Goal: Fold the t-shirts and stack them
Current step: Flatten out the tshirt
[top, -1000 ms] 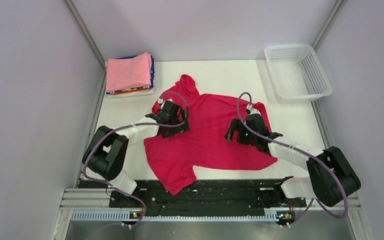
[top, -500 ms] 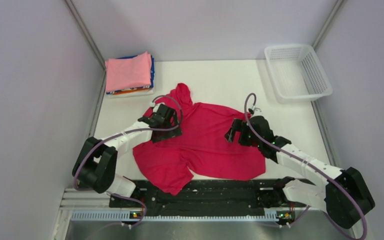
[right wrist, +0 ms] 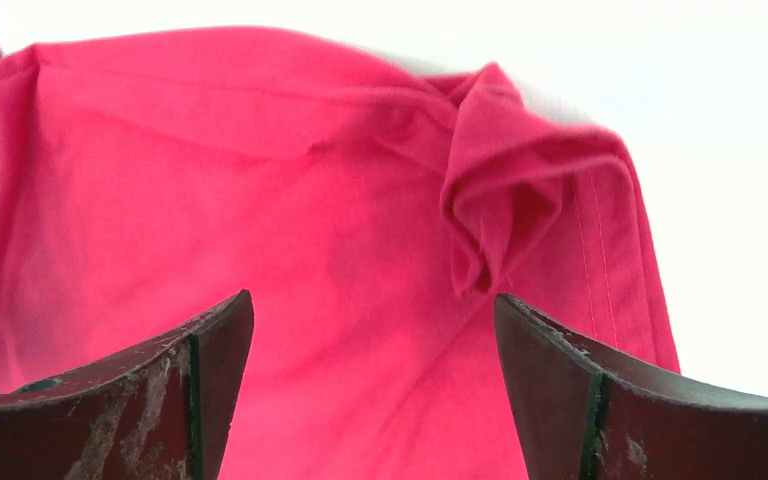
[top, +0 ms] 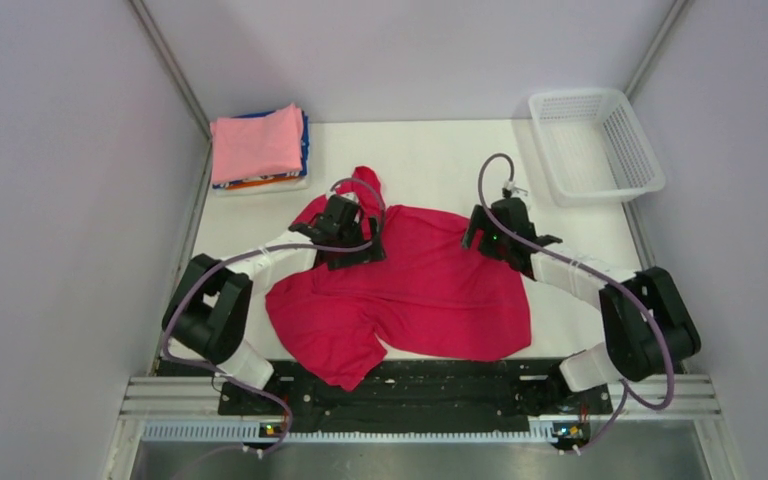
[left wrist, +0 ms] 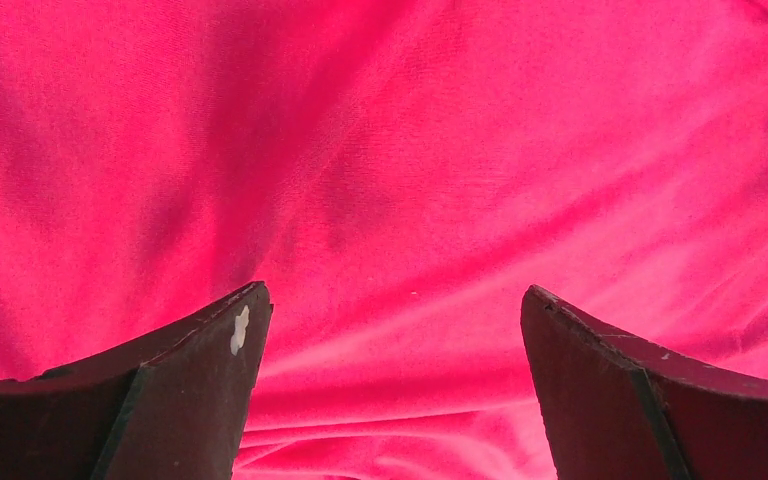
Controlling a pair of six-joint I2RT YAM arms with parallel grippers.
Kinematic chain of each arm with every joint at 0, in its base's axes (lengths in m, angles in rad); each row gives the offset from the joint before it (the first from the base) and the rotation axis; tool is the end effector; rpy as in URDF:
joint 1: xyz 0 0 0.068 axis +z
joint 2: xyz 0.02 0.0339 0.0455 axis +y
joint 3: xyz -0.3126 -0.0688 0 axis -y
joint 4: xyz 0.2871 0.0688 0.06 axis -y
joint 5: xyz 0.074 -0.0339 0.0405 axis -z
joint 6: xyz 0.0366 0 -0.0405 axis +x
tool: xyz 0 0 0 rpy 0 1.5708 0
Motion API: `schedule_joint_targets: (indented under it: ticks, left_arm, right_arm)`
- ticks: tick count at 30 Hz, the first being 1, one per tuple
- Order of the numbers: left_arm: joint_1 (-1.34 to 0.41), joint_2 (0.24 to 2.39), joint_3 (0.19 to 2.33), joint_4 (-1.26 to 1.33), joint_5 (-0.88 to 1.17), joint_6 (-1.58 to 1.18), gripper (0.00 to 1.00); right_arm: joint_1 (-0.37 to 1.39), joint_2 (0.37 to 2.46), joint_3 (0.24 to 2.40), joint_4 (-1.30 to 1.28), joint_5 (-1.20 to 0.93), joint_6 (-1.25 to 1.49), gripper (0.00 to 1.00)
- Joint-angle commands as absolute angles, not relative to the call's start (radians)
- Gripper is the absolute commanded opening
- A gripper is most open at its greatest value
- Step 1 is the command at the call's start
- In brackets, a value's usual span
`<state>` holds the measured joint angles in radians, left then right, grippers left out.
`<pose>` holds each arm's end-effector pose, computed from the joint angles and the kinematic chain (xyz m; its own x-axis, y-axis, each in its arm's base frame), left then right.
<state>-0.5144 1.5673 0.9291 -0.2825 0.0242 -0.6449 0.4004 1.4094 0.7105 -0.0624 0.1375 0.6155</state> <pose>0.3062 -0.1740 0.2152 -0.8572 -0.2058 -0.4721 -0.0133 0.9252 -0.3792 0.2856 0.1154 0.2072 -0.6889 0.3295 -0.6457 0.1262 0.9316 0.3408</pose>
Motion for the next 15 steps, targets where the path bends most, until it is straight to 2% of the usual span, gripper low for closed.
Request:
schedule_joint_targets:
  ticks: [1,4,9,10,12,15]
  left_arm:
    - [-0.518,1.593,0.949,-0.232,0.055,-0.609,0.99]
    - [-0.517,1.615,0.951,-0.234,0.052,-0.610,0.99]
    - [-0.517,1.632,0.957,-0.249,0.029,-0.605,0.99]
    - [-0.516,1.633,0.957,-0.254,0.018,-0.603,0.99]
    - [-0.516,1.637,0.960,-0.263,0.010,-0.599,0.99]
    - [-0.513,1.643,0.961,-0.271,-0.026,-0.598,0.99]
  right_arm:
    - [0.384,1.494,0.797,0.034,0.173,0.581,0.85]
    - [0.378,1.554,0.830,0.062,0.202,0.571,0.79]
    - [0.351,1.647,0.902,0.055,0.230,0.552,0.53]
    - [0.347,1.659,0.916,0.051,0.242,0.549,0.46]
    - [0.341,1.667,0.936,0.045,0.274,0.547,0.25]
    - [0.329,1.667,0.960,0.059,0.290,0.545,0.01]
